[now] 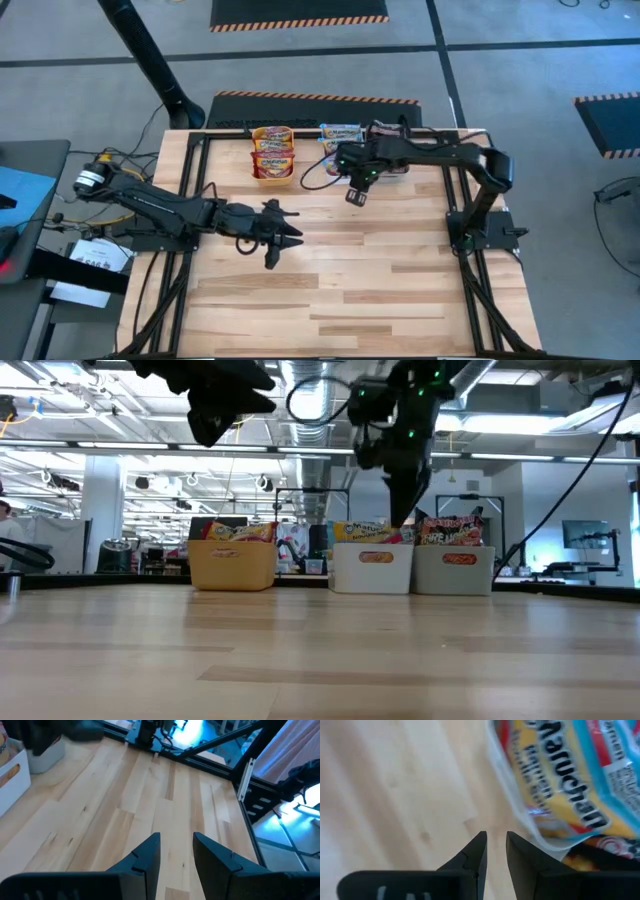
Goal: Sort Maruchan noodles
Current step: Adjust the white bin
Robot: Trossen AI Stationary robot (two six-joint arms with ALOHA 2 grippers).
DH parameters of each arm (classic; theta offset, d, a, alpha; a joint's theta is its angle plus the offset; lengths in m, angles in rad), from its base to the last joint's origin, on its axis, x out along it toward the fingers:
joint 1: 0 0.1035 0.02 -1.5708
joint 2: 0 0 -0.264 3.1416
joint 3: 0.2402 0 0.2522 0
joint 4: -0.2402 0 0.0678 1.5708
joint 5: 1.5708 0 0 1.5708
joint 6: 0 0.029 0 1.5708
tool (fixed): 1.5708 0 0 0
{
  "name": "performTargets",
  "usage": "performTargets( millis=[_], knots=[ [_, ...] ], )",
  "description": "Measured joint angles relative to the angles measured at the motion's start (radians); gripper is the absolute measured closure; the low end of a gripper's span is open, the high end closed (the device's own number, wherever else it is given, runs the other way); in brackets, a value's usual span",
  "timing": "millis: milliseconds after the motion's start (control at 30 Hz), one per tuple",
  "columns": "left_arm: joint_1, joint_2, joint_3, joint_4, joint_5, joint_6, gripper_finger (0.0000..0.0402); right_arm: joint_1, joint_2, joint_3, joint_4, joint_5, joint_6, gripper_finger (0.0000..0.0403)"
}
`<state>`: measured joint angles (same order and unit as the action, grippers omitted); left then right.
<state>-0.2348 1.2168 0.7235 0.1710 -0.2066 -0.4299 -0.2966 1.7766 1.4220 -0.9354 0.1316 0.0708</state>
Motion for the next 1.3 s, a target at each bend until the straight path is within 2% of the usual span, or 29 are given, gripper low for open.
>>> performTargets(
  millis=[133, 467, 800, 1033, 1133, 1300],
  knots=[
    [-0.001, -0.014, 0.000, 0.001, 0.001, 0.005, 0.0299, -0.014, 0.040, 0.000, 0.013, 0.049, -0.002, 0.0306],
    [0.001, -0.036, 0.000, -0.001, -0.012, 0.043, 0.0299, -0.061, 0.044, 0.000, 0.063, 0.054, -0.001, 0.0306],
    [0.001, -0.036, 0.000, -0.005, -0.013, 0.043, 0.0299, -0.060, 0.109, 0.001, 0.059, 0.033, -0.145, 0.0306],
    [0.001, -0.036, 0.000, -0.018, -0.016, 0.043, 0.0299, -0.059, 0.136, 0.000, 0.072, 0.045, -0.162, 0.0308],
    [0.001, -0.036, 0.000, -0.032, -0.018, 0.043, 0.0299, -0.056, 0.136, 0.000, 0.076, 0.039, -0.193, 0.0328],
    [0.001, -0.036, 0.000, -0.035, -0.026, 0.043, 0.0300, -0.037, 0.136, 0.000, 0.092, 0.036, -0.255, 0.0387]
  ],
)
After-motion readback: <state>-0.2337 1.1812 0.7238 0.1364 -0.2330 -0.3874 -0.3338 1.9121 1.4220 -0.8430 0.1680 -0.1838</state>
